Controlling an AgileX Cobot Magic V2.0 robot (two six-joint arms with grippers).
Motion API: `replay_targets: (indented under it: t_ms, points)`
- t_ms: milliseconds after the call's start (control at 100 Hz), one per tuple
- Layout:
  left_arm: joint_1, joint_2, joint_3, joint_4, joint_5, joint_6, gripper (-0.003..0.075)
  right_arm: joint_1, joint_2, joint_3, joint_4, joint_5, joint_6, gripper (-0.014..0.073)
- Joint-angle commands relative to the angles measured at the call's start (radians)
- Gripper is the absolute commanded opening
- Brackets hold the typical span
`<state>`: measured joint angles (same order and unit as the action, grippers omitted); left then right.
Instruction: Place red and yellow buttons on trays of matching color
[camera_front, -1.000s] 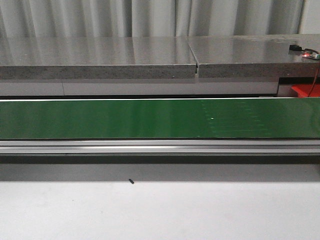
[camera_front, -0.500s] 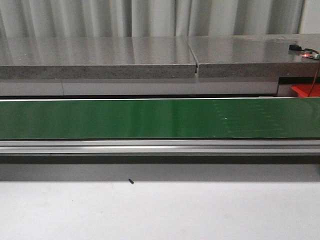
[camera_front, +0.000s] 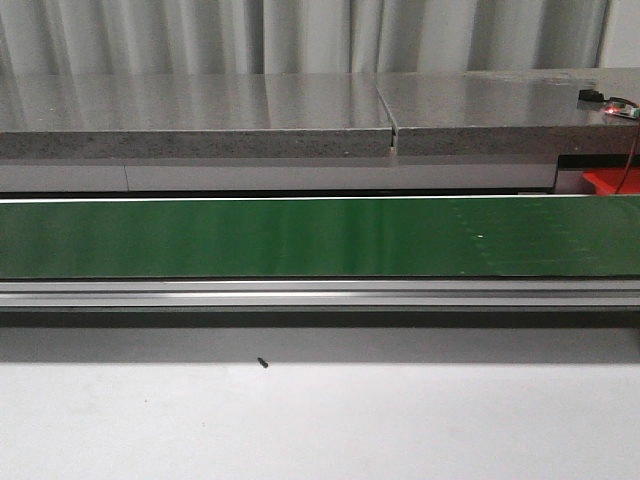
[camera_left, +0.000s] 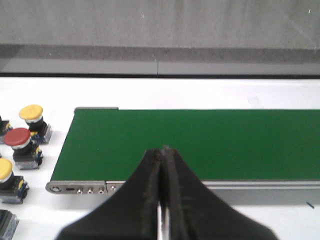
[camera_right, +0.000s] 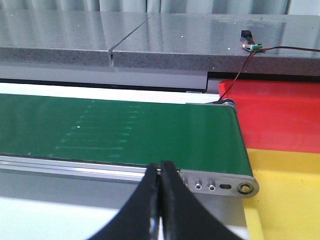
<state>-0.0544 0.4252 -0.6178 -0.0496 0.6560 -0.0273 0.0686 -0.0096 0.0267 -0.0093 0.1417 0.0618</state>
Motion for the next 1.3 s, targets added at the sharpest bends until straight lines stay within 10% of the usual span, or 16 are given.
replay_targets:
  t_ms: [0,610,970,1290]
  points:
    - [-0.001,0.106,-0.101,-0.011,0.032,-0.01,-0.002,0.001,-0.019,-0.015,-0.012,-0.079,-0.003,-0.0069]
    - [-0.001,0.372,-0.152,-0.077,0.111,-0.01,-0.0007,0.001,-0.019,-0.015,-0.012,-0.079,-0.003,-0.0069]
    - [-0.001,0.373,-0.152,-0.077,0.141,-0.01,0.0632,0.001,-0.019,-0.015,-0.012,-0.079,-0.003,-0.0069]
    - [0.136,0.373,-0.152,0.01,0.143,-0.169,0.0651,0.001,-0.019,-0.015,-0.012,-0.079,-0.003,-0.0069]
